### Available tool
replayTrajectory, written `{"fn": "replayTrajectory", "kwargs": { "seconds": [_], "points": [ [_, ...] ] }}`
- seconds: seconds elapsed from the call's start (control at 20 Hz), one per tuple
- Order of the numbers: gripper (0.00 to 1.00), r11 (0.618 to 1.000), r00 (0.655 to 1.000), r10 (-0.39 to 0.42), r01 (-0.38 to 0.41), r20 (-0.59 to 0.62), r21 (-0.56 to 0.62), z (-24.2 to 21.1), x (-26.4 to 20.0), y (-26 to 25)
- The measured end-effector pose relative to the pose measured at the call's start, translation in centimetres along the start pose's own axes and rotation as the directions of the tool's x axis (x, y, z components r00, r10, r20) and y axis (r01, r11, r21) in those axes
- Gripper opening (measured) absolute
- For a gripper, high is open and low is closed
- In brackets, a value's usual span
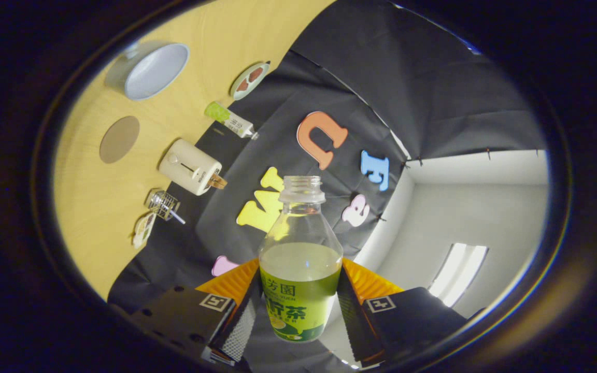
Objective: Take the bottle from table, then pour the juice into the cup, finally place the bottle on the coaster
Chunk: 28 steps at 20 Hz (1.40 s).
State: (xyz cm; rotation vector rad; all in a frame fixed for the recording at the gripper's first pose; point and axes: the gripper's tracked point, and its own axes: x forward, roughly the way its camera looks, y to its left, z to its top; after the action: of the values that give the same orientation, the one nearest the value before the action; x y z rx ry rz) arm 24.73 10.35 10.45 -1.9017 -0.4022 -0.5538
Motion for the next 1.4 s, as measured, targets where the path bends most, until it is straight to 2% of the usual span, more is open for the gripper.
{"fn": "replayTrajectory", "kwargs": {
  "seconds": [0.1, 0.25, 0.35, 0.5, 0.65, 0.85, 1.05, 1.2, 1.4],
  "points": [
    [0.8, 0.985, 0.999, 0.038, -0.031, -0.038, 0.168, -1.3, 0.1, 0.5],
    [0.8, 0.905, 0.986, 0.131, -0.077, -0.101, 0.418, -4.2, -0.3, 1.7],
    [0.8, 0.856, 0.981, 0.147, -0.062, -0.127, 0.514, -6.2, -0.4, 1.9],
    [0.8, 0.766, 0.963, 0.216, -0.066, -0.159, 0.639, -9.2, -1.1, 4.2],
    [0.8, 0.636, 0.936, 0.298, -0.049, -0.186, 0.77, -12.9, -1.7, 6.6],
    [0.8, 0.491, 0.902, 0.382, -0.012, -0.202, 0.871, -17.4, -2.4, 10.8],
    [0.8, 0.336, 0.883, 0.445, -0.011, -0.148, 0.942, -18.7, -3.1, 14.2],
    [0.8, 0.201, 0.873, 0.484, -0.043, -0.061, 0.979, -16.4, -2.5, 16.6],
    [0.8, 0.043, 0.852, 0.522, -0.081, 0.047, 0.996, -13.4, -2.1, 18.3]
  ]
}}
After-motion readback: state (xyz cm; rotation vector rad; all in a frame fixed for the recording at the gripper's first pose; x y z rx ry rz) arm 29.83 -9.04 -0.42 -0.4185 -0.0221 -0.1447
